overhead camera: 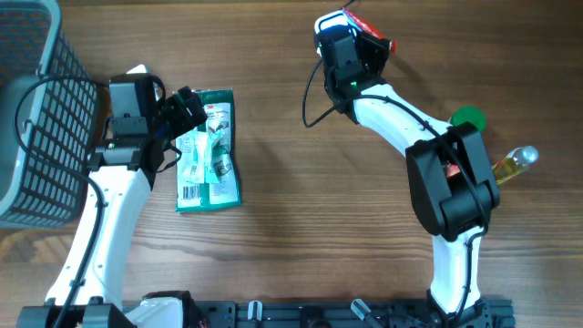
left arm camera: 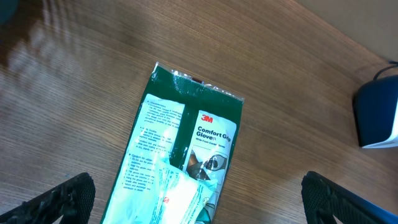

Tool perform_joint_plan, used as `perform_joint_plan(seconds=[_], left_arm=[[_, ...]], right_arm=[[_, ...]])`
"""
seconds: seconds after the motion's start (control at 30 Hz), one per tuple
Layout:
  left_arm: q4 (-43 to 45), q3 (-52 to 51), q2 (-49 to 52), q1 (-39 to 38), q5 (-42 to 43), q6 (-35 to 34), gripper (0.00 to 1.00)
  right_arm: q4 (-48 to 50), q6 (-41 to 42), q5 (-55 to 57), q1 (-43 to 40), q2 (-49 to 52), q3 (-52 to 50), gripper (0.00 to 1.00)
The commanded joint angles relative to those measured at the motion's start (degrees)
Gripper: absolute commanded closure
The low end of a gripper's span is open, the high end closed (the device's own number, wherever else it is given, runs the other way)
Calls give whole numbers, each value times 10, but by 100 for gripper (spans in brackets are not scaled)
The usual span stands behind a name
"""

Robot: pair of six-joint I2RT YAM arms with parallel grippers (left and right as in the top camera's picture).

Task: Scan the item barcode
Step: 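Raise the red tube to the scanner with the right gripper, then carry the red tube right and set it beside the jar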

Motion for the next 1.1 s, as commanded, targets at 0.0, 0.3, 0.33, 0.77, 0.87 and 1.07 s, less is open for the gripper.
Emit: perform_joint_plan(seconds=[0.0, 0.3, 0.33, 0.77, 0.87, 1.07], left_arm=[[1, 2, 3, 2, -2, 11, 0], [1, 2, 3, 2, -2, 12, 0], [1, 2, 3, 2, -2, 12, 0], [1, 2, 3, 2, -2, 12, 0], [1, 2, 3, 2, -2, 12, 0], [1, 2, 3, 2, -2, 12, 0]], right_arm=[[4, -5, 22, 1, 22, 3, 96], [-2, -18, 20, 11, 49, 2, 96], [-7, -18, 19, 13, 49, 2, 96], [-123, -15, -66, 39, 49, 2, 96], [-126, 3, -59, 39, 49, 2, 96], [-161, 145, -71, 38, -31, 2, 96]])
